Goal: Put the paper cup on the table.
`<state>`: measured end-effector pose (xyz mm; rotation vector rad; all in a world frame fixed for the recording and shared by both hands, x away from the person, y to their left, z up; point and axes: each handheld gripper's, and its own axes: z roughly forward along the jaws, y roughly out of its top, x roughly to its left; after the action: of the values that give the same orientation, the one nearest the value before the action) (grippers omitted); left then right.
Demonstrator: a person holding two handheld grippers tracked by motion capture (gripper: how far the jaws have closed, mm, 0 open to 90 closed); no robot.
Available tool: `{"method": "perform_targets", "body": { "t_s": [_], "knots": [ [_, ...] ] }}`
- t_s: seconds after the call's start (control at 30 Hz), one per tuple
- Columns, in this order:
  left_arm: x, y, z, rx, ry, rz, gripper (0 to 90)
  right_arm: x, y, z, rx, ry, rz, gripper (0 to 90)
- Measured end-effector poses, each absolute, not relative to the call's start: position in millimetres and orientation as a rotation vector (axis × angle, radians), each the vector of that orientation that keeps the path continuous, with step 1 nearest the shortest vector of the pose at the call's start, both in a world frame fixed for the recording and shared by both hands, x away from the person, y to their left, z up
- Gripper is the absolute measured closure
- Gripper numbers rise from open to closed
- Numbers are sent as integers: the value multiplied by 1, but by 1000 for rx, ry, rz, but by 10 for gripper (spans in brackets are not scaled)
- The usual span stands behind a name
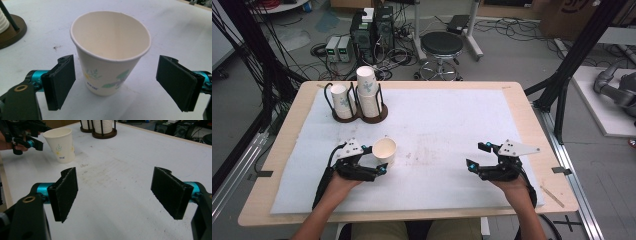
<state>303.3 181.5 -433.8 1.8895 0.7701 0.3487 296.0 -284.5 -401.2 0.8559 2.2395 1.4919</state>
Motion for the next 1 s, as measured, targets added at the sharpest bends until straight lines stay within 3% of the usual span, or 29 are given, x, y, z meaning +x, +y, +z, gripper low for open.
{"method": "perform_targets", "body": {
  "t_s": [0.17, 0.43, 1.0],
  "knots": [
    [294, 202, -425, 1819, 739, 386, 159, 295, -285, -401, 866, 2238, 1489, 222],
    [294, 235, -414, 1571, 763, 475, 157, 291, -287, -404, 891, 2209, 1434, 222],
    [293, 256, -415, 1512, 786, 522, 161, 284, -296, -405, 935, 2156, 1427, 218]
  ]
}}
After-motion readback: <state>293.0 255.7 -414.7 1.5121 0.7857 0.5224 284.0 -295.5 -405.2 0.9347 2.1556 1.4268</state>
